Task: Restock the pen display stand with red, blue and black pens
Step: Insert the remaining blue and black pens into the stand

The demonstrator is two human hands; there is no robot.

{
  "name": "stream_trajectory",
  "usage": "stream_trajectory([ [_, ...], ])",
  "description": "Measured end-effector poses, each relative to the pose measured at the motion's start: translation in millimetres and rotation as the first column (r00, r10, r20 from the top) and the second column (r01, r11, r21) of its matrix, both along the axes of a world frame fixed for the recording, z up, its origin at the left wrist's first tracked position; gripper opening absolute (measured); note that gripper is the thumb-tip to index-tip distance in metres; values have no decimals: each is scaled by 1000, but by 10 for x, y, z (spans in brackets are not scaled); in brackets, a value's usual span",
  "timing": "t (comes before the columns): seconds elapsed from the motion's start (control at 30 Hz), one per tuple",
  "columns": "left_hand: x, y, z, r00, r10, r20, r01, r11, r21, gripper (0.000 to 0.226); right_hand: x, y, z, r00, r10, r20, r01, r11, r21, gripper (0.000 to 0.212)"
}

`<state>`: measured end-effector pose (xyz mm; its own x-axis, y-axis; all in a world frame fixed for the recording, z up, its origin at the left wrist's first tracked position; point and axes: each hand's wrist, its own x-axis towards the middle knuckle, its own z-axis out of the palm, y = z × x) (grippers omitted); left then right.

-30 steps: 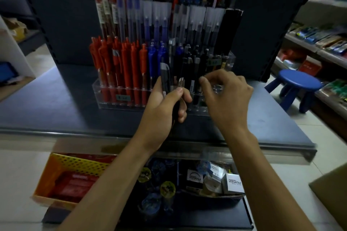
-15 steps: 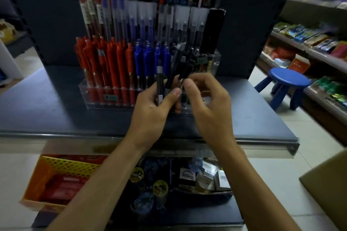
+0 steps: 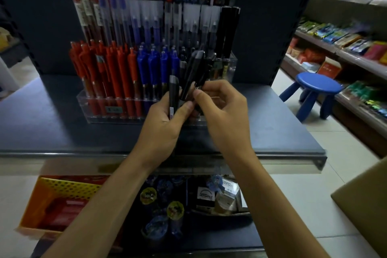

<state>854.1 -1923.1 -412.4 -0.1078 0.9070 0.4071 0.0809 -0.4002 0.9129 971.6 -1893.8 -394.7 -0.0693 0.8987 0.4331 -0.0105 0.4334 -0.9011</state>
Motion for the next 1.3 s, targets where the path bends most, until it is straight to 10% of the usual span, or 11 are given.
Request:
stream_trajectory([
  [0.33,3,30,-27,987,133,87,-141,986,91,24,150,201,209,957,-206,-206,227,970,82,6],
  [1.3,-45,77,-25,938,-70,340,82,996,-23,20,73,316,-95,817,-385,429,217,895,389,12],
])
